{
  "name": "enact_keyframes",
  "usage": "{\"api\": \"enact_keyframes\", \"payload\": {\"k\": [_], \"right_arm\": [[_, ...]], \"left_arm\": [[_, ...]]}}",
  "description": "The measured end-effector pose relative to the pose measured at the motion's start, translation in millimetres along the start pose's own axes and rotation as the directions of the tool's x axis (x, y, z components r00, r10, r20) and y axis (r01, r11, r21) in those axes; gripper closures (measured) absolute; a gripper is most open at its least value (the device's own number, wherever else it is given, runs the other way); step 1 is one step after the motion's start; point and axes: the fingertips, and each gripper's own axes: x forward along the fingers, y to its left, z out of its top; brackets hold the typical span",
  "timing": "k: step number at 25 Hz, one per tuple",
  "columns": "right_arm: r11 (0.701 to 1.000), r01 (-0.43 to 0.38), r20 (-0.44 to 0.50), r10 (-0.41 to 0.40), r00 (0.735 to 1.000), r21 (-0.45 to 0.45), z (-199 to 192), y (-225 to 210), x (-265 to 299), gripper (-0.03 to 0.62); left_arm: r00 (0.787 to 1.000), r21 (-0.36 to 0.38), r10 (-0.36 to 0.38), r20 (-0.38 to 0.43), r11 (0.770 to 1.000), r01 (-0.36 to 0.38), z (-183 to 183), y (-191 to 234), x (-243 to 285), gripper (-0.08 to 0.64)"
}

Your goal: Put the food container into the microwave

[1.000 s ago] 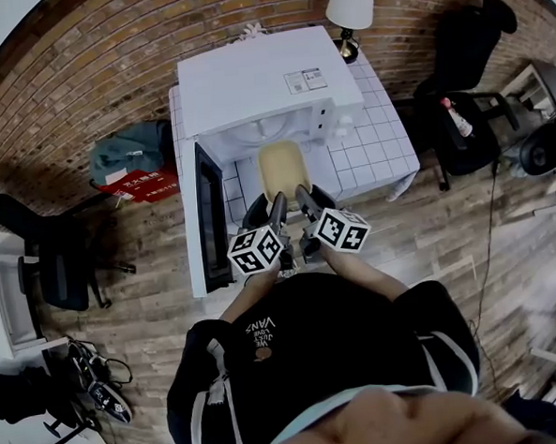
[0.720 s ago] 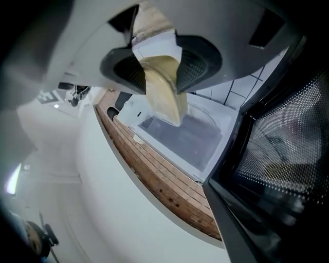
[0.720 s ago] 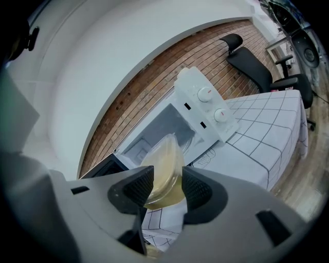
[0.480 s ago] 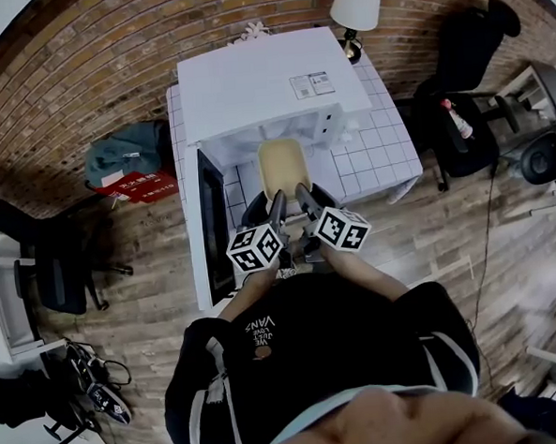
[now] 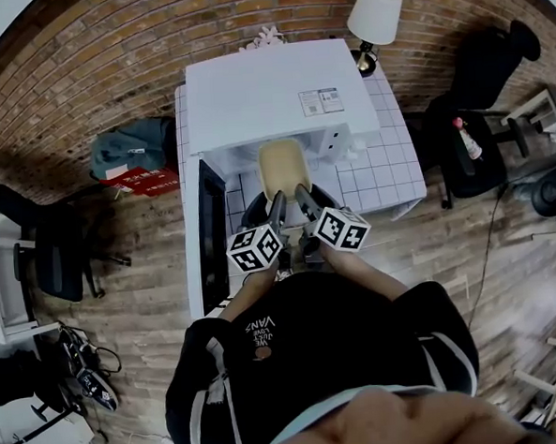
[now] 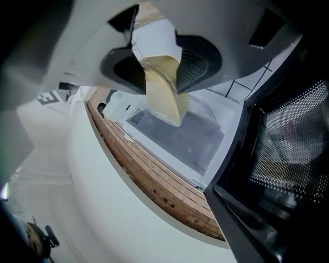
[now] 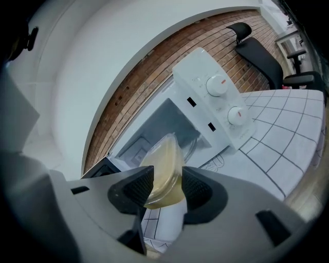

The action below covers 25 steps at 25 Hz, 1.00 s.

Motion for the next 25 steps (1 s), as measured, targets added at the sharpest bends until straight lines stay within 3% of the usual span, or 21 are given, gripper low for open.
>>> {"api": "enact_keyframes", "payload": {"k": [25], "right_arm": [[0.998, -0.056, -0.154, 0.053, 0.987, -0.016, 6, -22, 55, 0.431]], "left_arm": [[0.991, -0.046, 0.131, 0.009, 0.990, -0.130, 0, 29, 41, 0.370]]}}
